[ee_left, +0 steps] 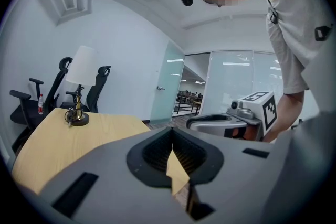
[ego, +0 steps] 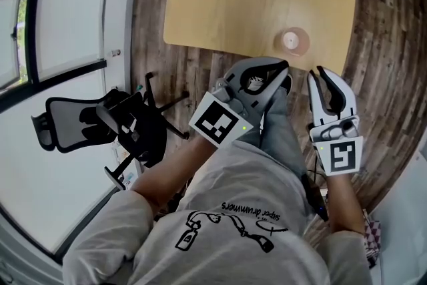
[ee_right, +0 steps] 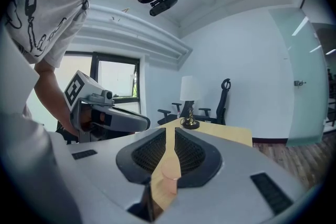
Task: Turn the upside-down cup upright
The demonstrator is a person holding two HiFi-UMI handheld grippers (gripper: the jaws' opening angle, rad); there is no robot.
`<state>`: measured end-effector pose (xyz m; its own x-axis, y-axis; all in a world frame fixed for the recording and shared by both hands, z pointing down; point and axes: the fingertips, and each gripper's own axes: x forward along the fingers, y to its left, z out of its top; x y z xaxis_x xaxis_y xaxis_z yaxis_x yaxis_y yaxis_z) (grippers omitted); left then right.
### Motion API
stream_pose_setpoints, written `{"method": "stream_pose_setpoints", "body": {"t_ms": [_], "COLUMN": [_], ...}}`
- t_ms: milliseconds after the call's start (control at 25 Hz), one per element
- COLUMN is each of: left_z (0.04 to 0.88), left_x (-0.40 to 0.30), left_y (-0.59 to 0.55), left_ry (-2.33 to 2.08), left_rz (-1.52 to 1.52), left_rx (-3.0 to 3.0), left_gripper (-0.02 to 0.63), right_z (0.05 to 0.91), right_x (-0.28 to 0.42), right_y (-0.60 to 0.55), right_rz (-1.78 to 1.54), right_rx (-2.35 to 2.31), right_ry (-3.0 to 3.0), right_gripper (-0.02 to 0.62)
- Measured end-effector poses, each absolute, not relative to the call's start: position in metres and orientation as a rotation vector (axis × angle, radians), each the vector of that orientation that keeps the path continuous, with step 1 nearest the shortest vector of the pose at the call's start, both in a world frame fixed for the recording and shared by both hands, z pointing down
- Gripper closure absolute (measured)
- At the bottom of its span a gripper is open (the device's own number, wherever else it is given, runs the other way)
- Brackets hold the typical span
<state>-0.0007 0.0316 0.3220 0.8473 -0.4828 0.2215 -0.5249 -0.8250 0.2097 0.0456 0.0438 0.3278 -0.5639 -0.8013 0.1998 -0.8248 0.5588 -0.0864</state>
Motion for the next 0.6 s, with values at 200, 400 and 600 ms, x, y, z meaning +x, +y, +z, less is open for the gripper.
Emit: {"method": "stream_pose_setpoints", "body": {"t_ms": [200, 400, 600], "left_z": [0.34, 0.354, 0.368], "left_x": [-0.003, -0.004, -0.002], "left_y": [0.03, 0.028, 0.024], "left_ry": [-0.76, -0.758, -0.754], "left_rz": [0.248, 0.27, 0.286], "left_rx": [2.76, 2.756, 2.752], "left_gripper": [0.597, 0.597, 0.597], "right_z": [0.344, 0.361, 0.379], "right_x": [0.044, 0.046, 0.046], "right_y": [0.042, 0.039, 0.035], "right_rz": [0.26, 0.279, 0.295], "right_rx": [1.404, 1.415, 1.428], "right_ry": [-2.647, -2.645, -2.642], "right_gripper": [0.555, 0.535, 0.481]}}
